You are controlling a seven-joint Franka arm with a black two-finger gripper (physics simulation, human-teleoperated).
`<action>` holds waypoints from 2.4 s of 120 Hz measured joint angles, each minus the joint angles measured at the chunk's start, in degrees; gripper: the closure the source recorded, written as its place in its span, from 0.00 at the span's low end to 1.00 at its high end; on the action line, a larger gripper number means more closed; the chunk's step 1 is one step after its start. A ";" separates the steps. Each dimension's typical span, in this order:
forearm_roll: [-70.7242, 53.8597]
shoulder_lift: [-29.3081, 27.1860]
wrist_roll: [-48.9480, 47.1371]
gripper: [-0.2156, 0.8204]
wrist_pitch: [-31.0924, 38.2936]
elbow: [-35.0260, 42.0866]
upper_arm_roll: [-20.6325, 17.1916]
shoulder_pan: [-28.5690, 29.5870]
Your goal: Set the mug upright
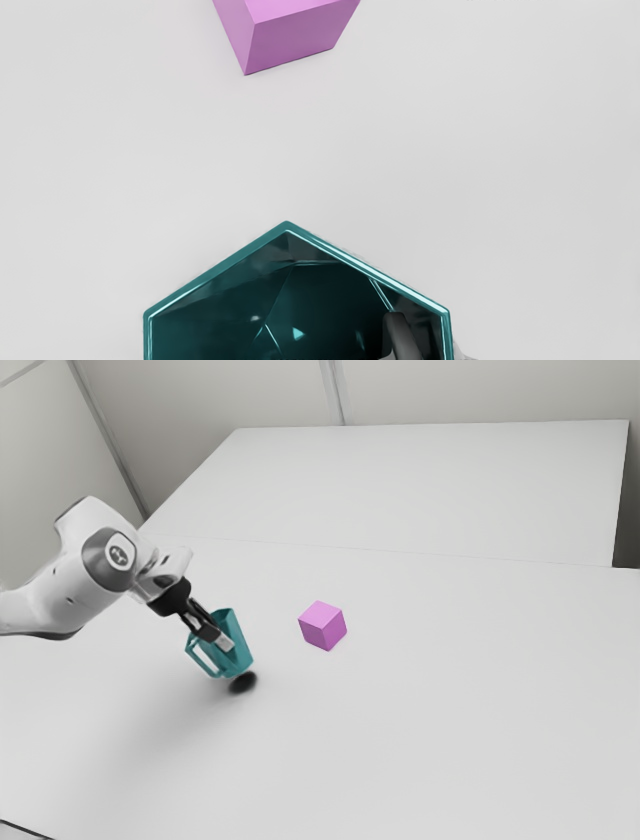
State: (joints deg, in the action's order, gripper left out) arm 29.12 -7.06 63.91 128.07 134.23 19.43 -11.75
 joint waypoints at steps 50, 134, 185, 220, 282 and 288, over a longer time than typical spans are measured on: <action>-7.64 -3.84 -24.23 0.96 11.99 6.33 -1.59 0.07; -5.74 2.05 -41.91 0.96 22.15 6.14 -7.07 -0.58; -26.34 2.33 -49.15 0.96 23.28 5.42 -7.89 -0.57; -28.14 0.81 -53.35 0.96 22.19 6.84 -8.05 -0.59; -28.21 -1.09 -57.96 0.92 20.79 10.38 -7.98 -0.53; -28.04 -1.03 -58.09 0.87 20.77 10.37 -8.00 -0.53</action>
State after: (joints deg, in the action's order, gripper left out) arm 1.08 -8.09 5.82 148.84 144.60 11.44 -12.28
